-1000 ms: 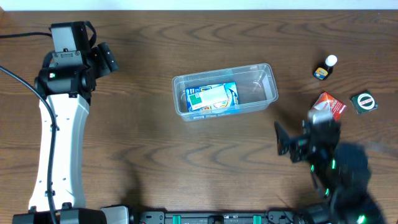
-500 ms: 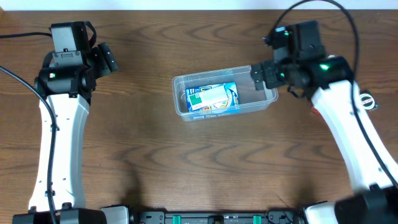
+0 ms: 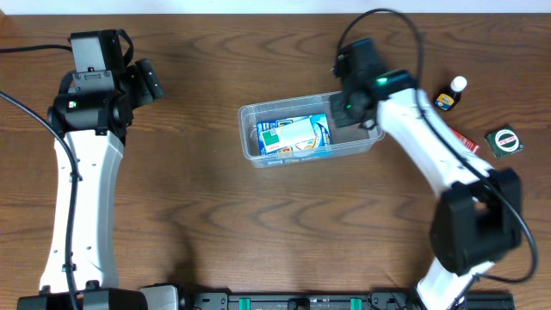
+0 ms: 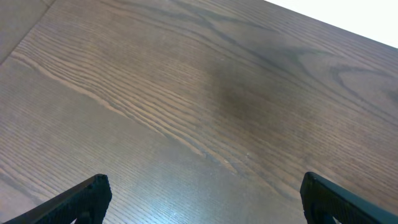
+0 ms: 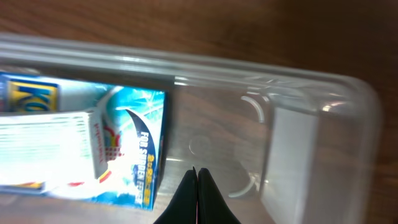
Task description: Pack container
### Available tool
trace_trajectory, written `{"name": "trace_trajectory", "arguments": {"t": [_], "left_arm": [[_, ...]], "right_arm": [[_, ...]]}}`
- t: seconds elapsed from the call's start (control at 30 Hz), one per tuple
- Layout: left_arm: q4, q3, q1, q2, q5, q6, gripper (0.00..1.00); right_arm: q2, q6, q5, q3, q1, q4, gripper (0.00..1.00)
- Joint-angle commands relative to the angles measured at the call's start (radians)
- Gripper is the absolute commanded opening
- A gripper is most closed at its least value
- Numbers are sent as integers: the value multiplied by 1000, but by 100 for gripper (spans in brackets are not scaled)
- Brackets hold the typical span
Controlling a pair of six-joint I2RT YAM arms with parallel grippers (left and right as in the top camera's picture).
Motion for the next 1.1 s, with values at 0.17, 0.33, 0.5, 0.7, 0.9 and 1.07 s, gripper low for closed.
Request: {"name": "trace_trajectory", "arguments": {"t": [0.17, 0.33, 0.5, 0.7, 0.9, 1.07], "left_arm": [[-3, 3, 2, 0, -15, -13, 98], [-3, 3, 2, 0, -16, -13, 98], [-3, 3, 2, 0, -15, -13, 98], [-3, 3, 2, 0, -15, -13, 98], [-3, 3, 2, 0, -15, -13, 98], [-3, 3, 2, 0, -16, -13, 98]], "right_arm": [[98, 177, 152, 21, 46, 0, 1], [134, 205, 101, 20, 46, -4, 1], [169, 235, 56, 19, 44, 3, 1], [200, 235, 7, 19, 44, 14, 1], [211, 211, -111, 19, 44, 44, 1], [211, 193, -253, 19, 36, 71, 1]]}}
